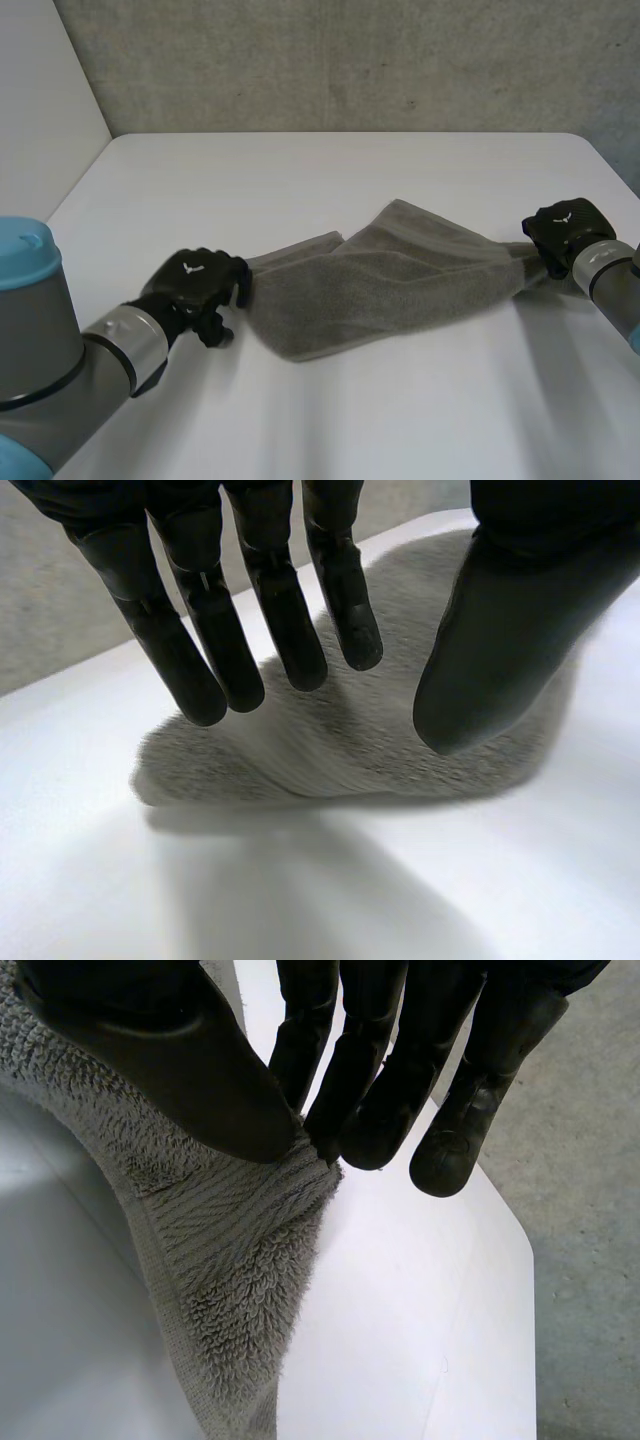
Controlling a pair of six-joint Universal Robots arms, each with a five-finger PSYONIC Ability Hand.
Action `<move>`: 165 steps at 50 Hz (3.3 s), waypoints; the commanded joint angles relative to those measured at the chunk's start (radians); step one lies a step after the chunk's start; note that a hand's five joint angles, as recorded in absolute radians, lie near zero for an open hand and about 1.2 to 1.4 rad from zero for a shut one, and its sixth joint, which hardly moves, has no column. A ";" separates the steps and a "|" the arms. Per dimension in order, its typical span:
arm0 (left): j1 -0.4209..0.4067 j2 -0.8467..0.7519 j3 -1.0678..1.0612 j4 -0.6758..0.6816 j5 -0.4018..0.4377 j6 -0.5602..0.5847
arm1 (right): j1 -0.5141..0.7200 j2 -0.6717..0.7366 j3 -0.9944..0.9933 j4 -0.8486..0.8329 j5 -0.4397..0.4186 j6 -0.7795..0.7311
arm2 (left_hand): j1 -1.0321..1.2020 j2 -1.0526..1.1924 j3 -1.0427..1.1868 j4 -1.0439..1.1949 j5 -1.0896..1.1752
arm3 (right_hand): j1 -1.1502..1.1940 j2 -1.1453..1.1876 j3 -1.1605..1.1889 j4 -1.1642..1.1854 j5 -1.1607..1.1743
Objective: Fold the towel.
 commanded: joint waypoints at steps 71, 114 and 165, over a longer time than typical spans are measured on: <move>-0.075 -0.524 0.736 0.146 -0.097 0.158 | 0.138 -0.009 -0.196 0.011 -0.037 -0.014 | 0.378 0.378 0.379 0.378 0.205 | 0.061 0.089 0.054 0.056 0.055; 0.104 -0.219 0.123 0.127 0.065 0.229 | 0.155 -0.134 0.034 0.227 -0.069 0.018 | 0.378 0.378 0.379 0.378 0.205 | 0.061 0.089 0.054 0.056 0.055; 0.096 -0.272 0.262 0.163 0.051 0.056 | -0.096 -0.529 0.643 0.108 -0.382 -0.018 | 0.378 0.378 0.379 0.378 0.205 | -0.590 -0.562 -0.596 -0.595 -0.596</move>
